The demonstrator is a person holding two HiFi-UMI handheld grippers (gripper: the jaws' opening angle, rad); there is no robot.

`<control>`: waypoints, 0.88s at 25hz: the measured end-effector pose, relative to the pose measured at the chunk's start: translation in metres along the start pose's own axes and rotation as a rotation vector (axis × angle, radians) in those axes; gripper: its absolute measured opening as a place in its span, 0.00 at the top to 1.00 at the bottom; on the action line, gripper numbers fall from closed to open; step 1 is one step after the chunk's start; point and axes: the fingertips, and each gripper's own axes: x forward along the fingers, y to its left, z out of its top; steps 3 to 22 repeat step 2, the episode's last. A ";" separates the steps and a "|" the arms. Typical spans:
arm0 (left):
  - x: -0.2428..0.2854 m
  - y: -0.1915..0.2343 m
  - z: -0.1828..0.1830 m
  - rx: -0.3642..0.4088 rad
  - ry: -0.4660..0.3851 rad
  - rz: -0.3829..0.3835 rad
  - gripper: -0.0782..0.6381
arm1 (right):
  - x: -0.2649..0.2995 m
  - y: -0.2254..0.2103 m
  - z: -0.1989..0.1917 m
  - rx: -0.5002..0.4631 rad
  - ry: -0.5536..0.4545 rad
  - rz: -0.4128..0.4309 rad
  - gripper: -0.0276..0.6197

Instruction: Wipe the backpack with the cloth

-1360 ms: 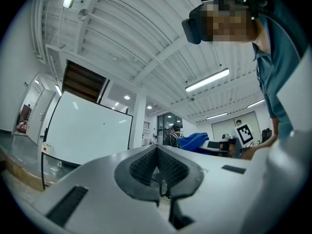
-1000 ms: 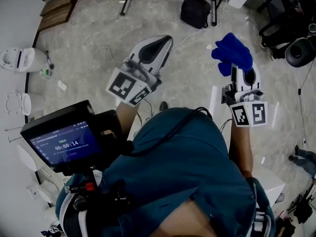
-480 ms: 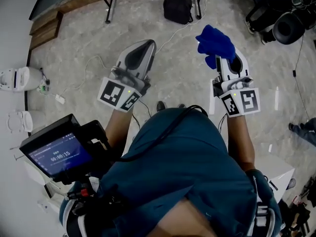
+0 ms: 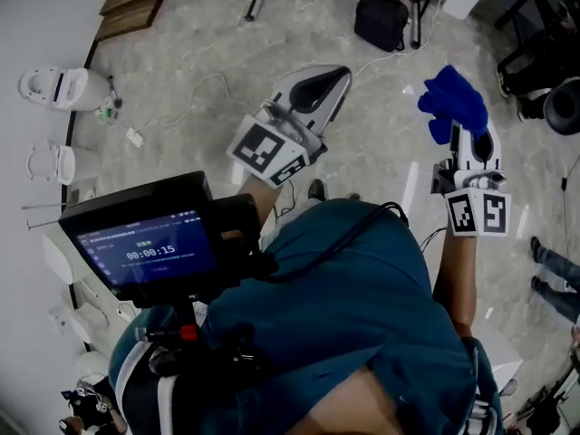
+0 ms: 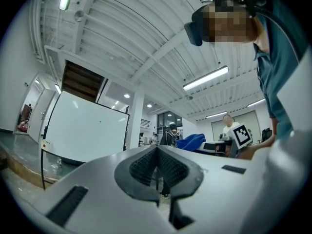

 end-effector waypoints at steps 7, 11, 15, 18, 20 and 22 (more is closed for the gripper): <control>0.010 -0.010 -0.003 -0.020 -0.005 -0.038 0.89 | -0.015 -0.010 0.004 -0.014 0.009 -0.044 0.89; 0.010 -0.010 -0.003 -0.020 -0.005 -0.038 0.89 | -0.015 -0.010 0.004 -0.014 0.009 -0.044 0.89; 0.010 -0.010 -0.003 -0.020 -0.005 -0.038 0.89 | -0.015 -0.010 0.004 -0.014 0.009 -0.044 0.89; 0.010 -0.010 -0.003 -0.020 -0.005 -0.038 0.89 | -0.015 -0.010 0.004 -0.014 0.009 -0.044 0.89; 0.010 -0.010 -0.003 -0.020 -0.005 -0.038 0.89 | -0.015 -0.010 0.004 -0.014 0.009 -0.044 0.89; 0.010 -0.010 -0.003 -0.020 -0.005 -0.038 0.89 | -0.015 -0.010 0.004 -0.014 0.009 -0.044 0.89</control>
